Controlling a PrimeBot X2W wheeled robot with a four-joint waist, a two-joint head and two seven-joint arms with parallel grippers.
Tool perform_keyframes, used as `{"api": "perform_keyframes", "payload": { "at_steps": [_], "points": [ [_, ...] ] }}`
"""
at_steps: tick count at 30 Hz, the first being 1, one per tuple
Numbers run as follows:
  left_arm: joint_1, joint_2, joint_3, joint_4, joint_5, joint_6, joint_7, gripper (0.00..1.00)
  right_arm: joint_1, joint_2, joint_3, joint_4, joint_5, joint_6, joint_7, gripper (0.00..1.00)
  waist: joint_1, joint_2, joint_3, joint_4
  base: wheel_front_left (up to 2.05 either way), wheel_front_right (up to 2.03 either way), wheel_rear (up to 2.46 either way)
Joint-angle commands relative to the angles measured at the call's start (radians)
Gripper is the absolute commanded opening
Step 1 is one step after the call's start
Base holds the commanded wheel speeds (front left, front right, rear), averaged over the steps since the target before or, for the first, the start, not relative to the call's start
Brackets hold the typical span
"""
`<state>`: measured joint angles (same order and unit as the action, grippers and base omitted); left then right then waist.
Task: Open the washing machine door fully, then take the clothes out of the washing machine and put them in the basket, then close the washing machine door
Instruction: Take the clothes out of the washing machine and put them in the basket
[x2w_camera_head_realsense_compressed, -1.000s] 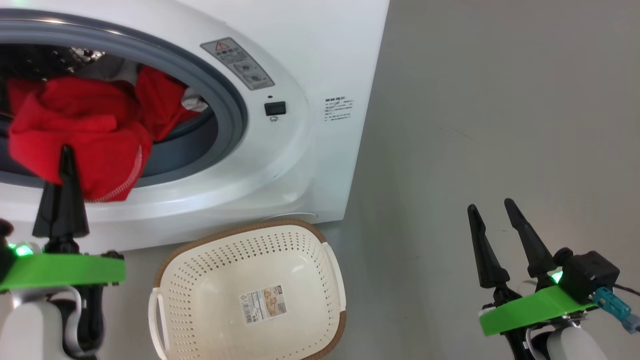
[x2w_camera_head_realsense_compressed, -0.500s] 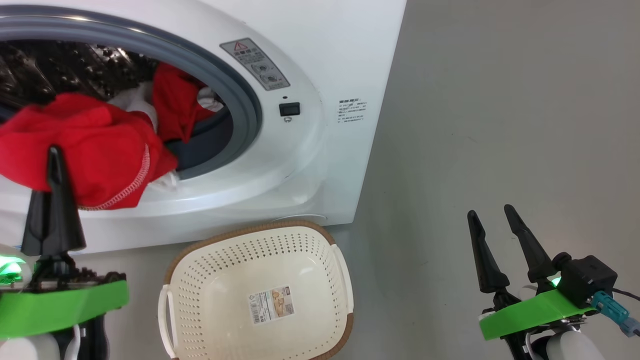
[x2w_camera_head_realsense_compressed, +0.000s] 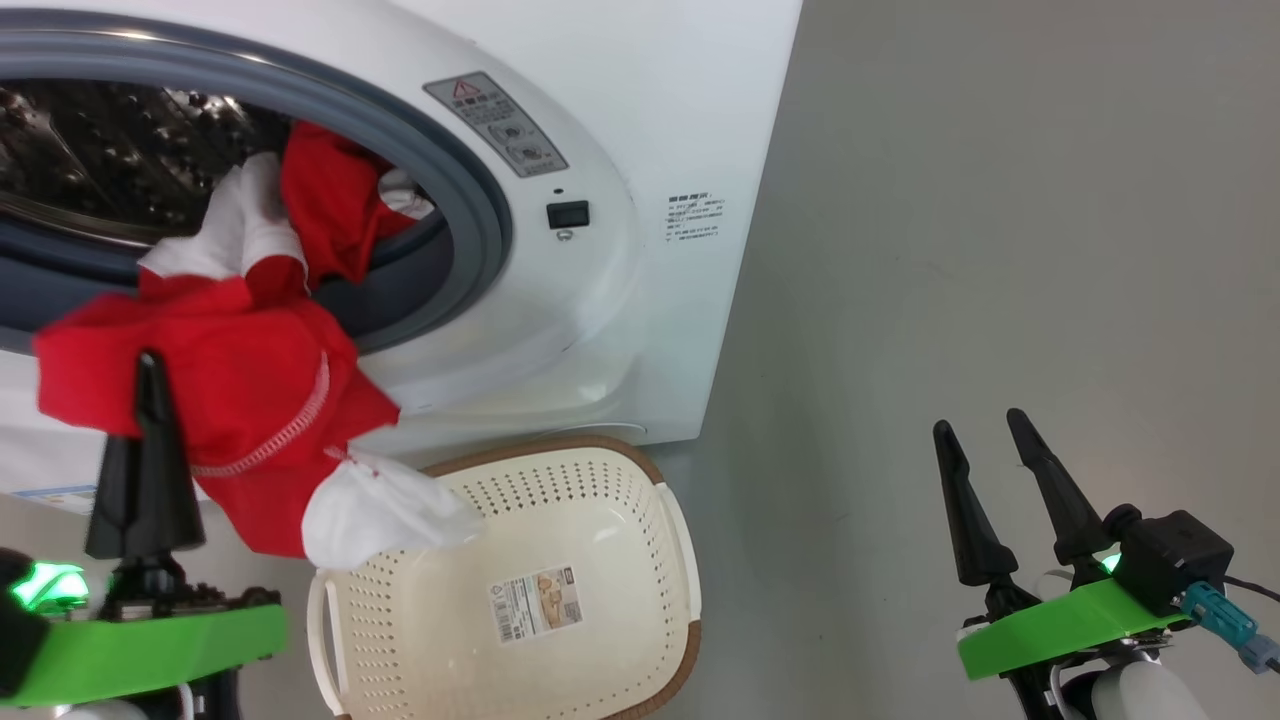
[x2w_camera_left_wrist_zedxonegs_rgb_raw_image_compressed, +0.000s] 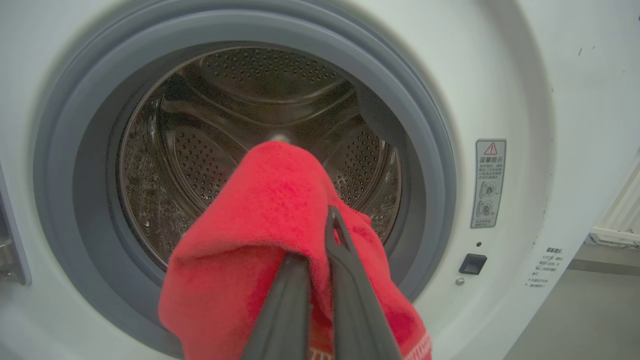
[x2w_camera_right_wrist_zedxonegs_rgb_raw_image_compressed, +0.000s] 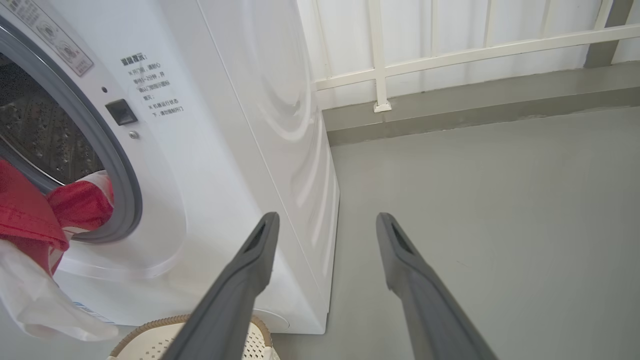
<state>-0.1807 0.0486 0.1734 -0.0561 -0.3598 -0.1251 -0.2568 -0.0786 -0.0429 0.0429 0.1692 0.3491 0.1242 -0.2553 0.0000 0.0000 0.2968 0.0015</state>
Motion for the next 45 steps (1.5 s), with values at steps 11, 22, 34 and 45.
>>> {"api": "perform_keyframes", "payload": {
  "at_steps": [11, 22, 34, 45],
  "points": [
    [0.002, 0.014, -0.05, 0.204, -0.01, -0.006, -0.005, 0.0, -0.032, -0.007, 0.029, -0.038, 0.0, 0.007, -0.006, 1.0, 0.0, 0.0, 0.072, -0.01, 0.0, 0.0, 0.0],
    [-0.074, 0.046, -0.14, 0.42, -0.029, -0.006, -0.005, 0.0, -0.061, -0.007, 0.03, -0.052, 0.002, 0.007, -0.006, 1.0, 0.0, 0.0, 0.147, -0.032, 0.0, 0.0, 0.0],
    [-0.194, 0.086, -0.199, 0.664, -0.038, -0.006, -0.005, 0.0, -0.095, -0.007, 0.031, -0.066, 0.002, 0.007, -0.006, 1.0, 0.0, 0.0, 0.222, -0.047, 0.0, 0.0, 0.0],
    [-0.296, 0.111, -0.184, 0.794, -0.046, -0.006, -0.005, 0.85, -0.11, -0.007, 0.039, -0.068, -0.002, 0.007, -0.006, 1.0, 0.0, 0.0, 0.251, -0.055, 0.0, 0.0, 0.0]
  ]
}}
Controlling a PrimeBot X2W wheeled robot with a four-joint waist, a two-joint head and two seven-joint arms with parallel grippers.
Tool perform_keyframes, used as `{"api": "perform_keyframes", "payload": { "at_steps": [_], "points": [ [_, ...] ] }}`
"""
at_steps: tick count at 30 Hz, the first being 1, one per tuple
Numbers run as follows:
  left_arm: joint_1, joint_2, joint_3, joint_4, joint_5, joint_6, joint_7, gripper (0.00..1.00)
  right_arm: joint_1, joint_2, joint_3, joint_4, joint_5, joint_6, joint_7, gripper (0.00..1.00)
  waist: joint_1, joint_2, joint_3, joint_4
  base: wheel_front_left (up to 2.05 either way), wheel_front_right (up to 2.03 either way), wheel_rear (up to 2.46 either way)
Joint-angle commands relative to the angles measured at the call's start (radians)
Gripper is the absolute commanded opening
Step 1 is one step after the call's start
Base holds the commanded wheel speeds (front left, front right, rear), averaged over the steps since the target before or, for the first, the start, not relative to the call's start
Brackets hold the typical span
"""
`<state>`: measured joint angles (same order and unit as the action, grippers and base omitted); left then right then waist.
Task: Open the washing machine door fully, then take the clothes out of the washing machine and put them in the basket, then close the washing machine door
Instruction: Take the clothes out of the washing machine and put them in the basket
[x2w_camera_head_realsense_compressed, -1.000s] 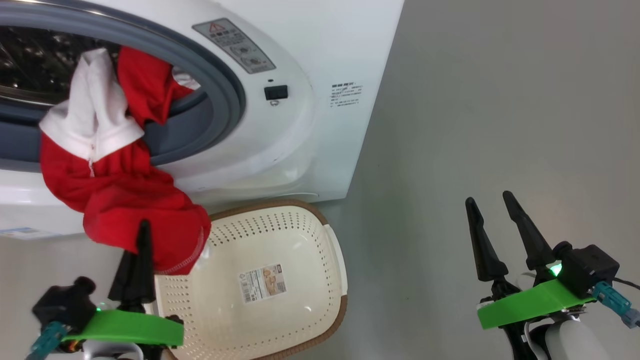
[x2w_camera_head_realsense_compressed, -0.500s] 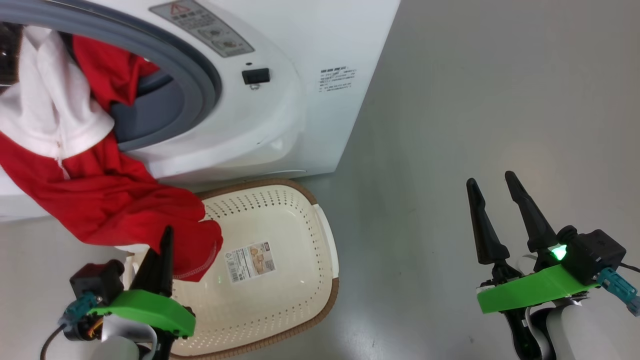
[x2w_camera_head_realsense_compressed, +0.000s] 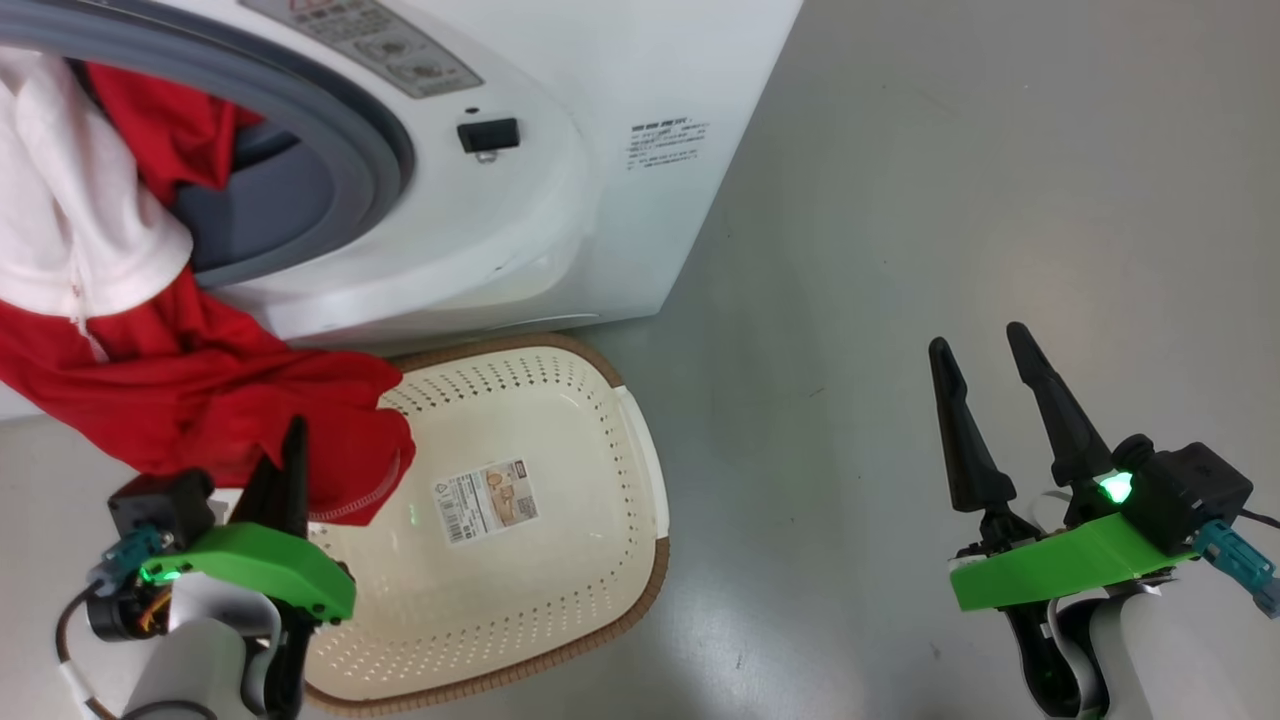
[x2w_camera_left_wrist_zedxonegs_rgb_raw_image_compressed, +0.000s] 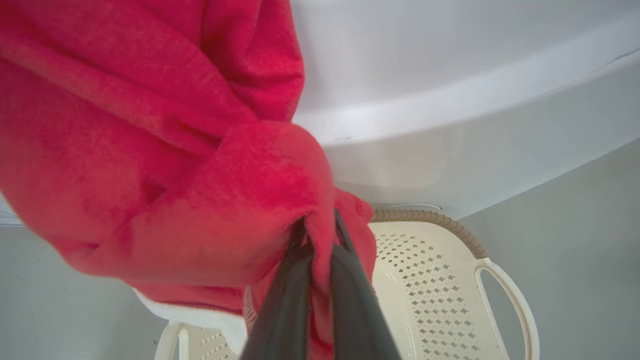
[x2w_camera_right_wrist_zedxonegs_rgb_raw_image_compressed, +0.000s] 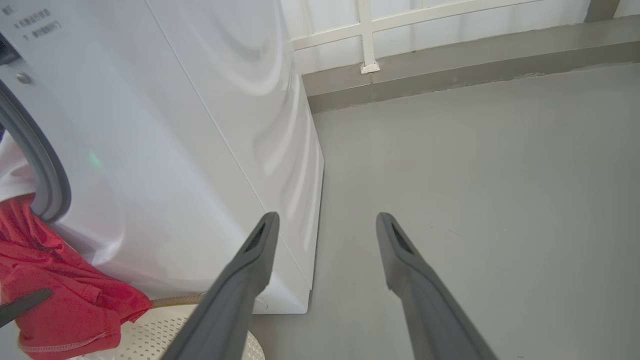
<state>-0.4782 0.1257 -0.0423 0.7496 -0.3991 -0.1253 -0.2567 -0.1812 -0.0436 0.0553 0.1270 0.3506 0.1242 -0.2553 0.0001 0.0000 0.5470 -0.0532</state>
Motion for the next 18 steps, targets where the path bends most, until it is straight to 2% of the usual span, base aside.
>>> {"api": "perform_keyframes", "payload": {
  "at_steps": [1, 2, 18],
  "points": [
    [-0.004, 0.034, 0.033, -0.006, -0.008, -0.005, -0.005, 0.94, -0.008, -0.007, 0.027, -0.026, -0.005, 0.007, -0.006, 1.0, -0.0001, 0.0, 0.002, -0.001, 0.0, 0.0, 0.0],
    [-0.008, 0.035, 0.034, 0.0, -0.009, -0.005, -0.005, 1.0, -0.008, -0.007, 0.027, -0.027, -0.005, 0.007, -0.006, 1.0, -0.0001, 0.0, 0.003, -0.001, 0.0, 0.0, 0.0],
    [0.007, 0.029, 0.033, -0.001, -0.014, -0.005, -0.005, 1.0, 0.0, -0.007, 0.032, -0.011, -0.008, 0.007, -0.006, 1.0, -0.0001, 0.0, -0.038, 0.017, 0.0, 0.0, 0.0]
  ]
}}
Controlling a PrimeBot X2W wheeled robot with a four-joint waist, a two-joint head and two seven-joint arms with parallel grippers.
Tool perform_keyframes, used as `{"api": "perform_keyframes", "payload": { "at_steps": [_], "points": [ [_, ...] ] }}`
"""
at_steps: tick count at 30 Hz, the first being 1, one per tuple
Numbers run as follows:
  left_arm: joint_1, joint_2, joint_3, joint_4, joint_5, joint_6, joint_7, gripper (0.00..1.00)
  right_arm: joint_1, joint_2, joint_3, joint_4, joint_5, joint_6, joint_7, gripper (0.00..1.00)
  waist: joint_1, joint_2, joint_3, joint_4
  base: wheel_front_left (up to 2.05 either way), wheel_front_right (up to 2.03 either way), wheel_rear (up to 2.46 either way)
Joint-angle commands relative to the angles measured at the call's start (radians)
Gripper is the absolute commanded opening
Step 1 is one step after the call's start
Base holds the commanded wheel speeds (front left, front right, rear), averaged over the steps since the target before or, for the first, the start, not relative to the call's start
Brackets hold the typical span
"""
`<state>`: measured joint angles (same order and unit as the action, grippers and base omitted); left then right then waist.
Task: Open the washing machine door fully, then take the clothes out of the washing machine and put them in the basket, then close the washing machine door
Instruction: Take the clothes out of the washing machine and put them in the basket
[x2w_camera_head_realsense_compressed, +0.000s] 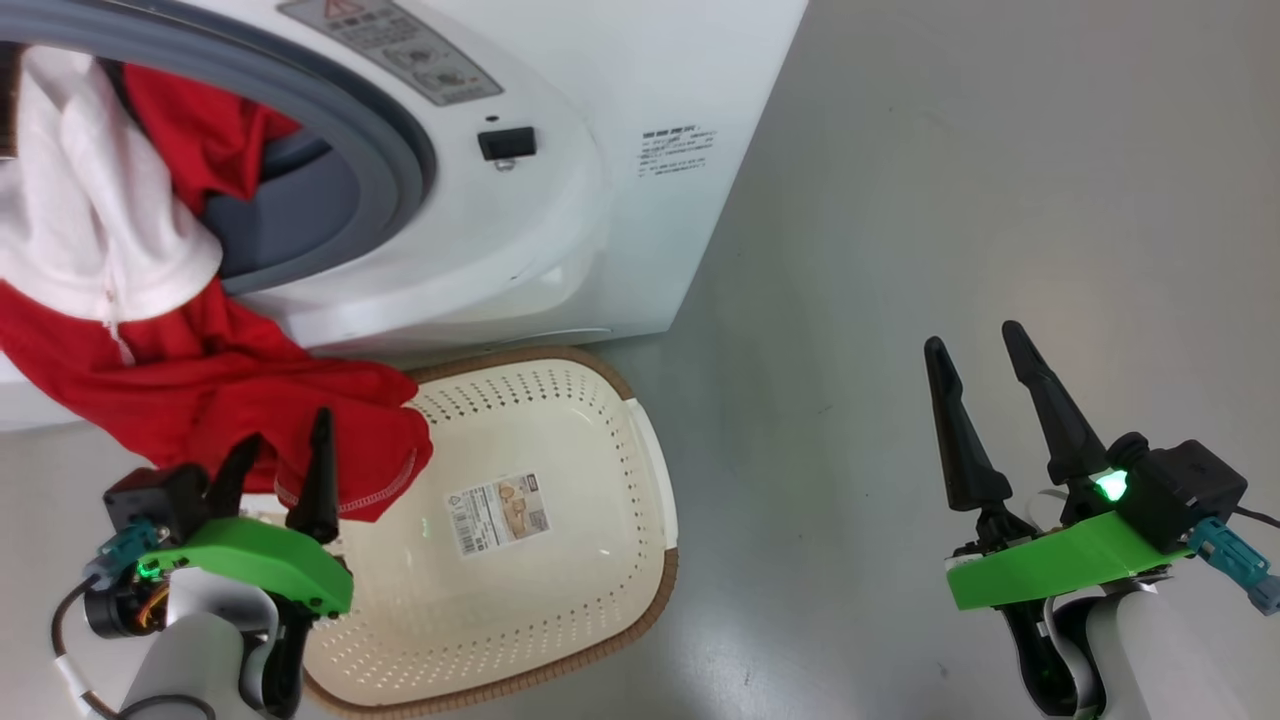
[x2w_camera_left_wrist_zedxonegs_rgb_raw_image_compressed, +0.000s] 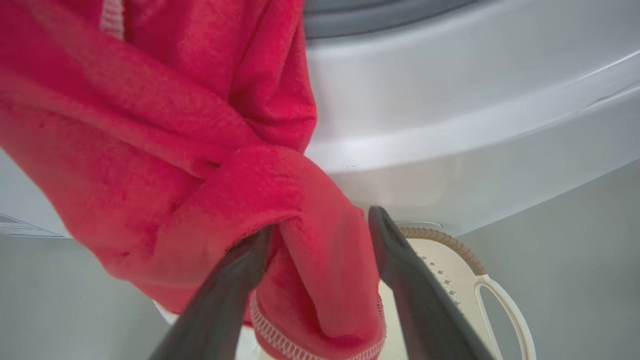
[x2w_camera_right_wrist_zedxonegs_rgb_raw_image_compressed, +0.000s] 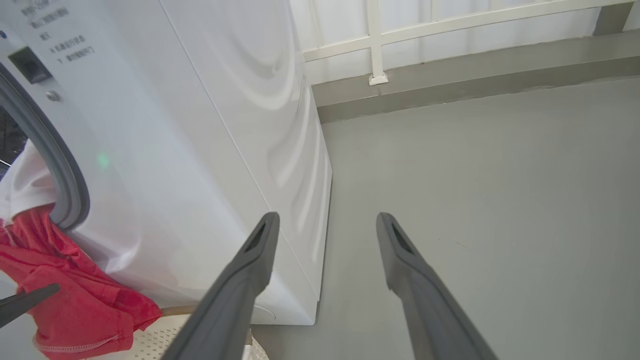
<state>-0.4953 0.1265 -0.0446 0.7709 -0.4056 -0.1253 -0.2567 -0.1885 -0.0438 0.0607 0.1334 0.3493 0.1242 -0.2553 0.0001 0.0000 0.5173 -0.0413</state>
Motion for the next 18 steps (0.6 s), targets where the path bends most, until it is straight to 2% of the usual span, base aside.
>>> {"api": "perform_keyframes", "payload": {
  "at_steps": [1, 10, 18],
  "points": [
    [0.028, 0.026, 0.04, -0.027, -0.006, -0.005, -0.005, 1.0, 0.008, -0.006, 0.027, -0.016, -0.007, 0.007, -0.006, 1.0, -0.0001, 0.0, -0.012, 0.007, 0.0, 0.0, 0.0],
    [0.067, 0.006, 0.071, -0.103, 0.02, -0.005, -0.005, 1.0, 0.016, -0.006, 0.021, -0.013, -0.012, 0.007, -0.006, 1.0, -0.0001, 0.0, -0.033, 0.024, 0.0, 0.0, 0.0],
    [0.119, 0.002, 0.109, -0.226, 0.051, -0.005, -0.005, 1.0, 0.023, -0.006, 0.018, -0.013, -0.022, 0.007, -0.006, 1.0, -0.0001, 0.0, -0.042, 0.037, 0.0, 0.0, 0.0]
  ]
}}
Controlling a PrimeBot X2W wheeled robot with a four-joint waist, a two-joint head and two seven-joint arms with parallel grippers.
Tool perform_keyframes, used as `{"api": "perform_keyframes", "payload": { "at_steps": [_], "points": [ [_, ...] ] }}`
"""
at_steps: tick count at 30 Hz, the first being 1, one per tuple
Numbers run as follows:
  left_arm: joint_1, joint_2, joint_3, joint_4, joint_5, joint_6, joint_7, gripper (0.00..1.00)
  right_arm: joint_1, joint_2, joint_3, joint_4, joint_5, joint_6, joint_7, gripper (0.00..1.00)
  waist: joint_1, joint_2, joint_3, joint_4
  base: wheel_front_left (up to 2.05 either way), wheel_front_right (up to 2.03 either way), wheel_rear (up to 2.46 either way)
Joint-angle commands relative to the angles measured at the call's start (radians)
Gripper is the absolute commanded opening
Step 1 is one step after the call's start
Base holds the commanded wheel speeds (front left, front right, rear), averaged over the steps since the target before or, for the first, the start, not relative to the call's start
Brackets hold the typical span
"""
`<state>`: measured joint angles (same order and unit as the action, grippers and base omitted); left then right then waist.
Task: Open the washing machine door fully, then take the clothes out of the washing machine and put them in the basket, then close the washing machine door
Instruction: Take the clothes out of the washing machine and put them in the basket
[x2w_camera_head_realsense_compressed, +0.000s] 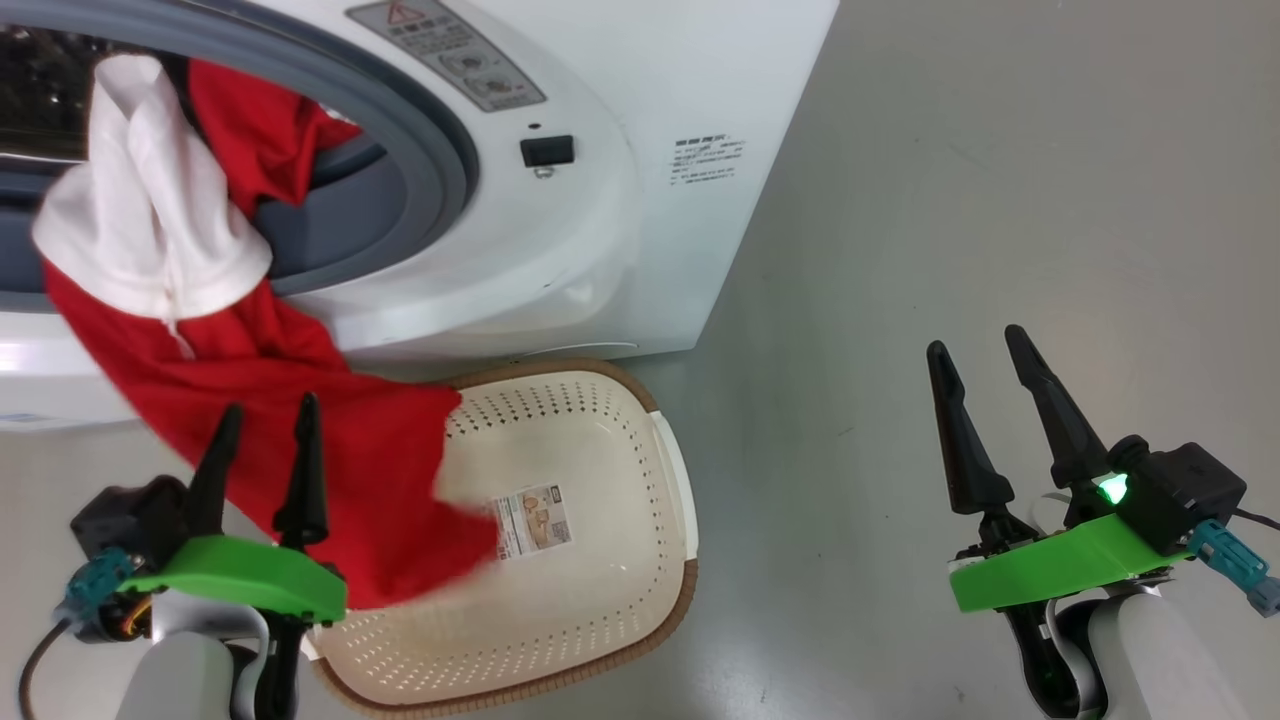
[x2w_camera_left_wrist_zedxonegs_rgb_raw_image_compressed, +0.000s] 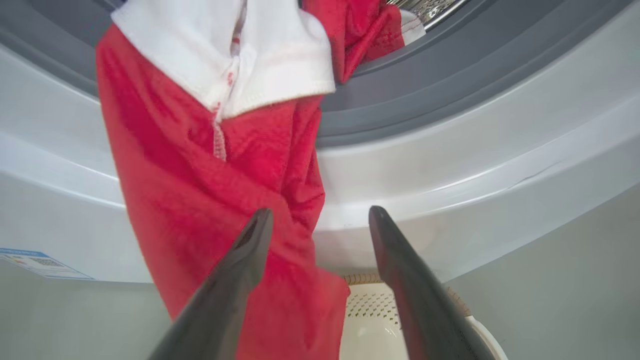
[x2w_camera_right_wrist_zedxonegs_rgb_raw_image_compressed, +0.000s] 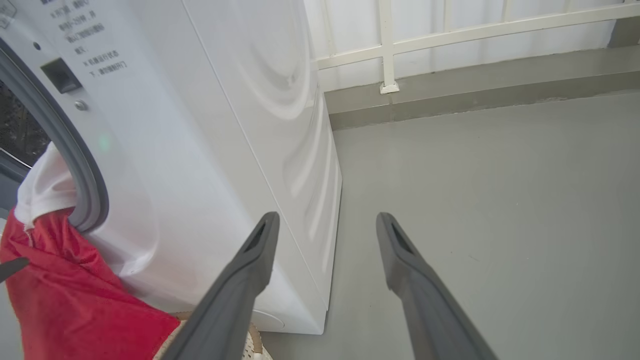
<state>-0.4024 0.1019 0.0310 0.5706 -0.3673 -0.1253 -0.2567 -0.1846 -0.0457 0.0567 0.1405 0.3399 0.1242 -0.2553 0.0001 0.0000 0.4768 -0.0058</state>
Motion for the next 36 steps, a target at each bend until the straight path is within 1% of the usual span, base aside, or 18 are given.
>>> {"api": "perform_keyframes", "payload": {
  "at_steps": [1, 8, 19, 30, 36],
  "points": [
    [0.041, 0.027, 0.04, -0.063, 0.016, -0.005, -0.005, 1.0, 0.02, -0.004, 0.022, -0.019, -0.015, 0.007, -0.006, 1.0, -0.0001, 0.0, -0.003, 0.005, 0.0, 0.0, 0.0],
    [0.11, 0.03, 0.055, -0.2, 0.033, -0.005, -0.005, 1.0, 0.028, -0.004, 0.021, -0.016, -0.02, 0.007, -0.006, 1.0, -0.0001, 0.0, -0.013, 0.012, 0.0, 0.0, 0.0],
    [0.227, 0.001, 0.095, -0.37, 0.045, -0.005, -0.005, 1.0, 0.035, -0.004, 0.018, -0.014, -0.022, 0.007, -0.006, 1.0, -0.0001, 0.0, -0.021, 0.017, 0.0, 0.0, 0.0],
    [0.235, -0.01, 0.102, -0.398, 0.051, -0.005, -0.005, 1.0, 0.031, -0.004, 0.021, -0.013, -0.02, 0.007, -0.006, 1.0, -0.0001, 0.0, -0.021, 0.013, 0.0, 0.0, 0.0],
    [0.206, -0.009, 0.108, -0.402, 0.059, -0.005, -0.005, 1.0, 0.032, -0.004, 0.021, -0.013, -0.017, 0.007, -0.006, 1.0, -0.0001, 0.0, -0.019, 0.014, 0.0, 0.0, 0.0]
  ]
}}
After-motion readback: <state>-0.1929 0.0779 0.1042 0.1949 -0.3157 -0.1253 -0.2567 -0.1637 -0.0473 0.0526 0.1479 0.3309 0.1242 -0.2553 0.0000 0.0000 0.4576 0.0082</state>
